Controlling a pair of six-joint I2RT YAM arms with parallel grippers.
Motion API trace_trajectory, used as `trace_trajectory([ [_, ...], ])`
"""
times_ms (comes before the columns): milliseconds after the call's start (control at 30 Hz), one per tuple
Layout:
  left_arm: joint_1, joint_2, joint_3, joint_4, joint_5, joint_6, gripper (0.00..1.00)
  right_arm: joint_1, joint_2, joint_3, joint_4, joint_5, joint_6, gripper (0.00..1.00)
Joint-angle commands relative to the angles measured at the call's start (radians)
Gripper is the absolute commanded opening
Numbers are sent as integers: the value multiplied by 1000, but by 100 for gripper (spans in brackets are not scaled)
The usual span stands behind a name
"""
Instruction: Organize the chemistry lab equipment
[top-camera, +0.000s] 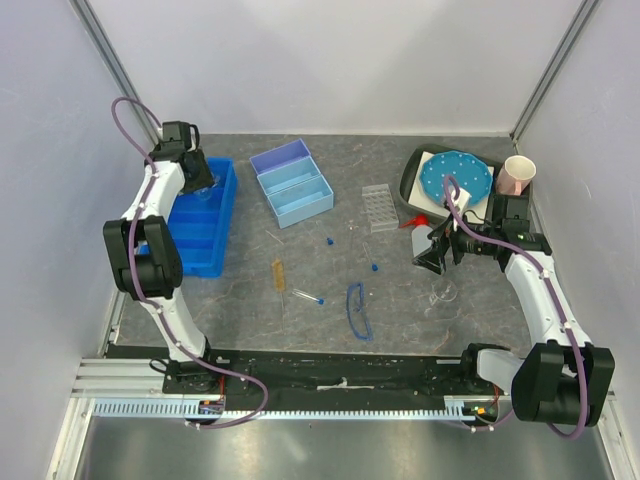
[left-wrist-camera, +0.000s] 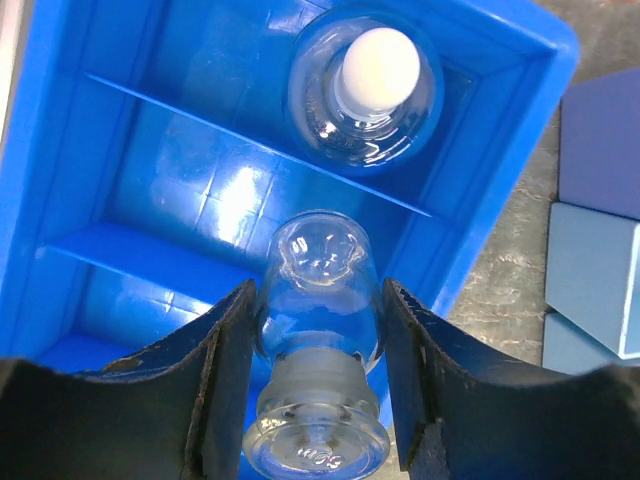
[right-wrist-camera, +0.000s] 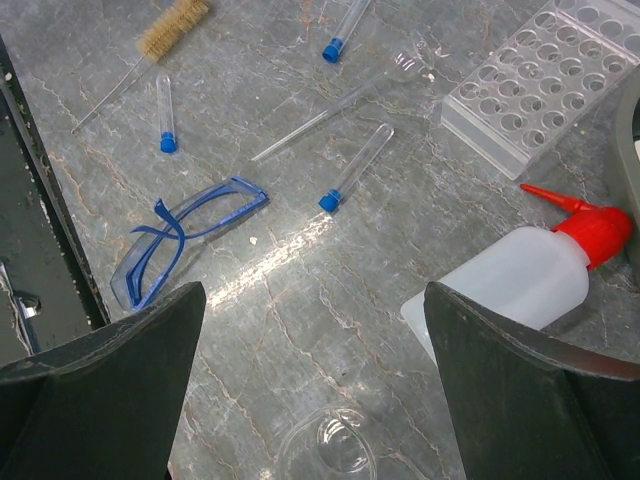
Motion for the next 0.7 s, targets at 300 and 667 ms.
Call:
trace_trajectory([
  [300,10,190,126,-18,13,14,35,2,24,29,-5,-35,-33,98],
  [667,19,224,188,-77,30,28,71,2,24,29,-6,-22,-37,98],
])
